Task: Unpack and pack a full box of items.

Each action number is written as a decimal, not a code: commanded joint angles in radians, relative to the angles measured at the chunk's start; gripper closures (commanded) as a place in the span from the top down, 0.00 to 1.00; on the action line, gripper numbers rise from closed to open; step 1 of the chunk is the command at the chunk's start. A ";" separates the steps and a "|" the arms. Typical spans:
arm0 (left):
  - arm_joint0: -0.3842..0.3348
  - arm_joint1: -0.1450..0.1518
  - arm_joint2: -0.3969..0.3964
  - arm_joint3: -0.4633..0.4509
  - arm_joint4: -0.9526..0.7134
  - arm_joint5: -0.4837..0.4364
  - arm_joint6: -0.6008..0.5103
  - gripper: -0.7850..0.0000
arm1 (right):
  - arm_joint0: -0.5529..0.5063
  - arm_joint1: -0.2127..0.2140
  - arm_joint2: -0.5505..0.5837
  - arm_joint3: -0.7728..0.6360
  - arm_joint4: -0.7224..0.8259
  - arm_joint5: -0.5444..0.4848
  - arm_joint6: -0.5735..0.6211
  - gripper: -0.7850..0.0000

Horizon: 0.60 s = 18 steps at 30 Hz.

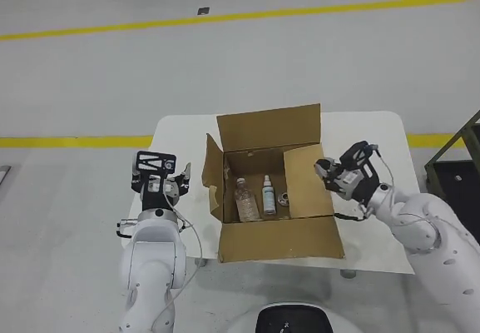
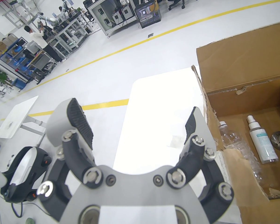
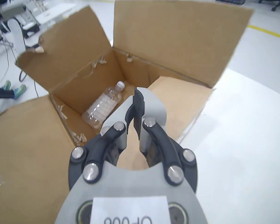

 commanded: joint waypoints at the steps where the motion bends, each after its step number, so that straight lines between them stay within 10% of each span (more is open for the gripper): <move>1: 0.010 0.004 0.000 0.018 0.043 -0.041 0.035 0.00 | -0.011 0.003 0.054 -0.019 0.062 0.045 -0.019 0.00; 18: -0.030 0.006 0.139 0.181 0.085 -0.256 0.261 0.00 | 0.021 0.008 0.209 0.120 0.353 0.387 0.071 0.00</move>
